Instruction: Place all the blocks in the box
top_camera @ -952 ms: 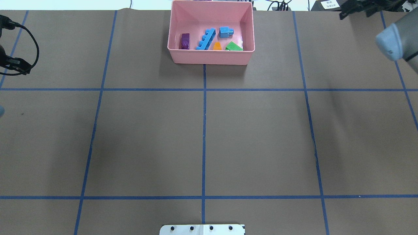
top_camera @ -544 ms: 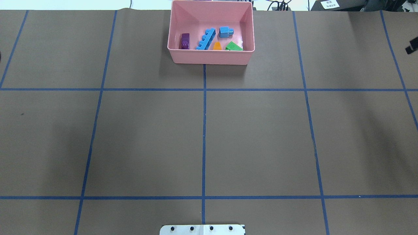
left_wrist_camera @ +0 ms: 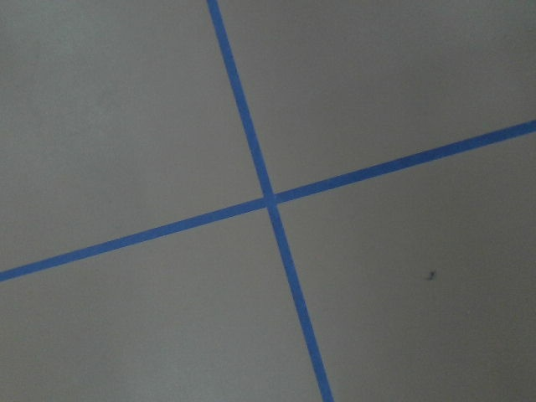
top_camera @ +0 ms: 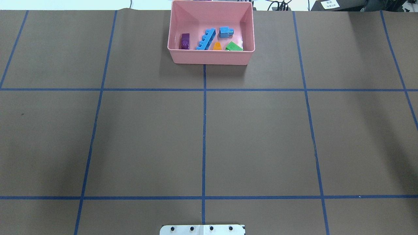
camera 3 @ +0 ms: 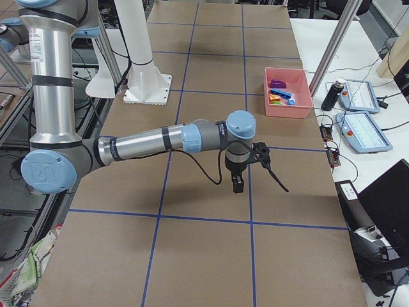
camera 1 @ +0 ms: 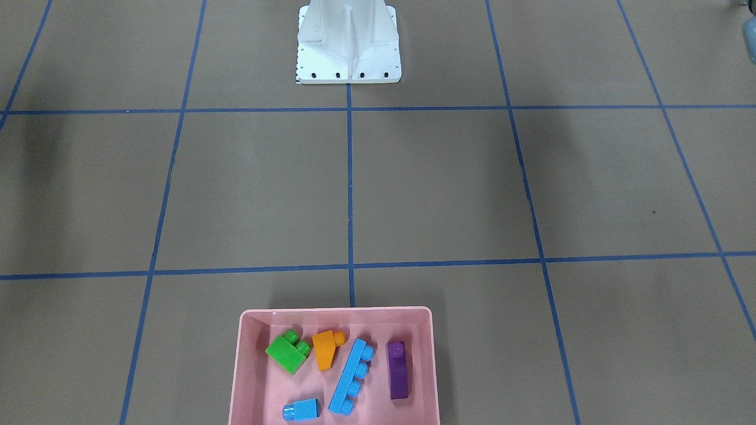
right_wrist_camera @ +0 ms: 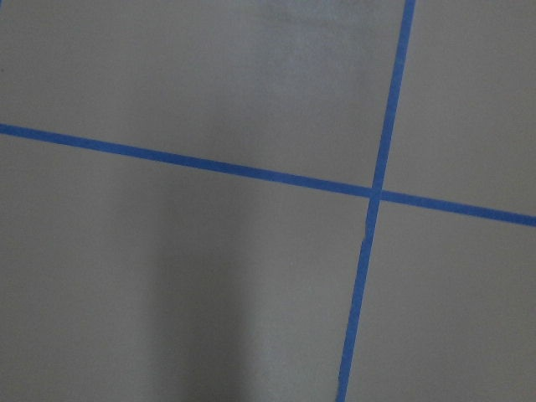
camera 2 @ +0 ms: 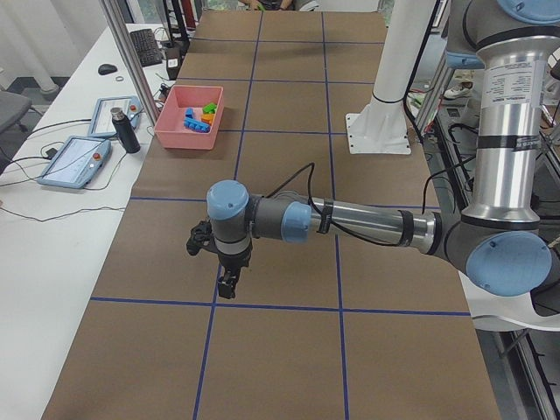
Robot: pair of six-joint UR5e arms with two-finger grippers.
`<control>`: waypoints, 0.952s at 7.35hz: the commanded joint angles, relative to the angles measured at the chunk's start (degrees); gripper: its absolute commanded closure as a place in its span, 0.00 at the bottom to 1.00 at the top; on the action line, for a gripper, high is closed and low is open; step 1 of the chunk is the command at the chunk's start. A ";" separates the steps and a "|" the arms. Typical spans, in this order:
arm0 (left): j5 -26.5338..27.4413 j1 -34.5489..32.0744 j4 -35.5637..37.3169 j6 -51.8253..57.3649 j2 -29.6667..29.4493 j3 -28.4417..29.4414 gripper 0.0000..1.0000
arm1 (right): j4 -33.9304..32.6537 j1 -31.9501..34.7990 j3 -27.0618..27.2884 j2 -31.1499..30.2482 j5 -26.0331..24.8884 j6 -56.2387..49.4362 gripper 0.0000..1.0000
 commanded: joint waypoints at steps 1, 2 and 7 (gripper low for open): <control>-4.70 -3.33 -0.15 1.78 3.33 1.89 0.00 | 0.25 1.02 0.02 -3.55 2.68 0.16 0.00; -4.97 -3.33 -0.15 1.69 4.56 1.89 0.00 | -0.01 1.63 -0.16 -3.82 3.04 0.25 0.00; -4.36 -3.42 -0.23 1.25 3.87 1.54 0.00 | 0.43 7.50 -0.85 -7.25 2.51 -3.15 0.00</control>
